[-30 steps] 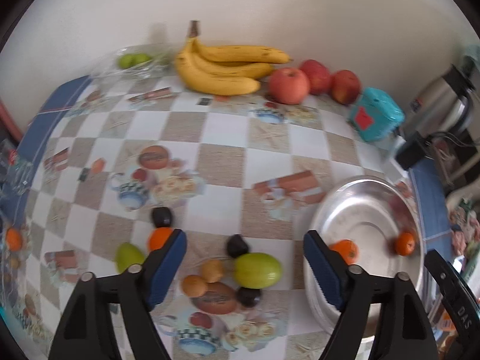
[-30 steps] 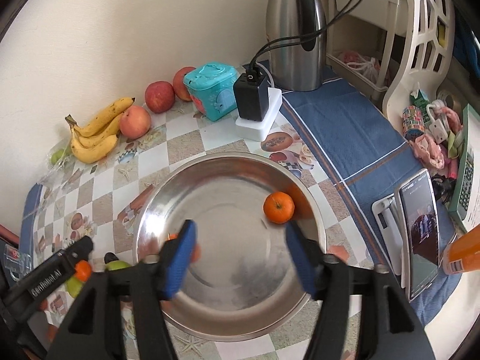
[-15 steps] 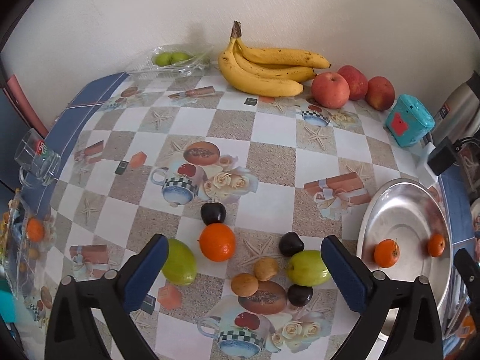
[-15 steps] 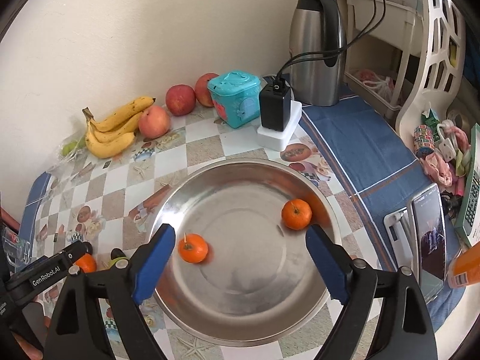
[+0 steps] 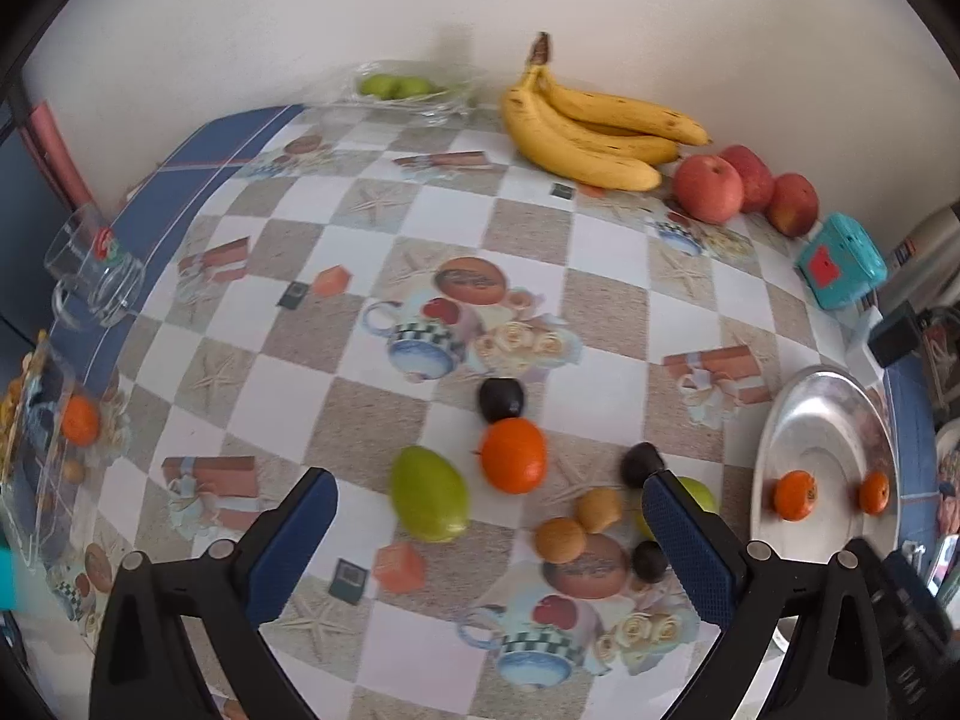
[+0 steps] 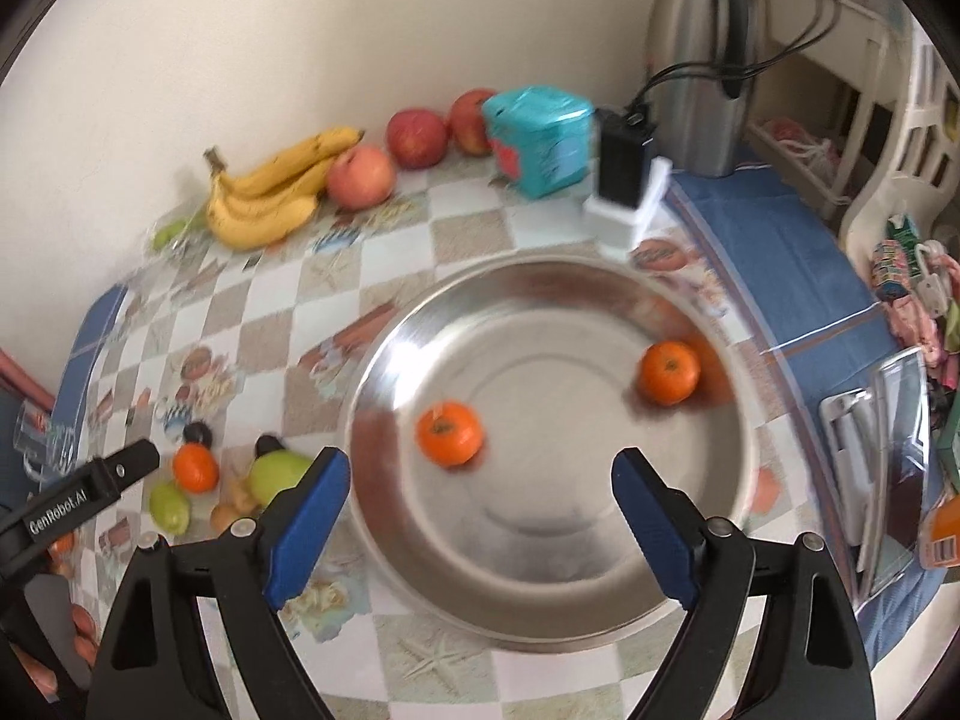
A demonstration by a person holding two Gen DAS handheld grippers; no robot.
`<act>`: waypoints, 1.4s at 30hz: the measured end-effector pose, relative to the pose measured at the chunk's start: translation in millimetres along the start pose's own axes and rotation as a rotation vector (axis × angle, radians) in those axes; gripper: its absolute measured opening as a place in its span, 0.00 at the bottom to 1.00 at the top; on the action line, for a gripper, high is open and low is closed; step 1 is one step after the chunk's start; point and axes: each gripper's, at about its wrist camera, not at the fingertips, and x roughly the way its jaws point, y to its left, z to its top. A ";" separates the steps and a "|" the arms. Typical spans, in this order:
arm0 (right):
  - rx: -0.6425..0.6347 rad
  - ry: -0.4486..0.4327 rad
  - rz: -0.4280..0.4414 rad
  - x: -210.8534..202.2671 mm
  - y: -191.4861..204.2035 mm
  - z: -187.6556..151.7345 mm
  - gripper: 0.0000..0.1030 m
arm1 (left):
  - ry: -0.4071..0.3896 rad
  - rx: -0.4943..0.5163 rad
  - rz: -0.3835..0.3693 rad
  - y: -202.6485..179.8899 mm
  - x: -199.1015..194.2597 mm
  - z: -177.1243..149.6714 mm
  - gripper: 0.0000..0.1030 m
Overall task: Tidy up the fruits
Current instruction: 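Withdraw both open grippers from the plate back over the fruit cluster, then grasp the large green fruit with the left gripper while the right gripper approaches a dark plum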
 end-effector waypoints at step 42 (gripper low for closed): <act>-0.177 0.173 0.118 37.5 103.3 -33.1 0.87 | 0.129 -0.142 0.018 83.7 32.9 -8.3 1.00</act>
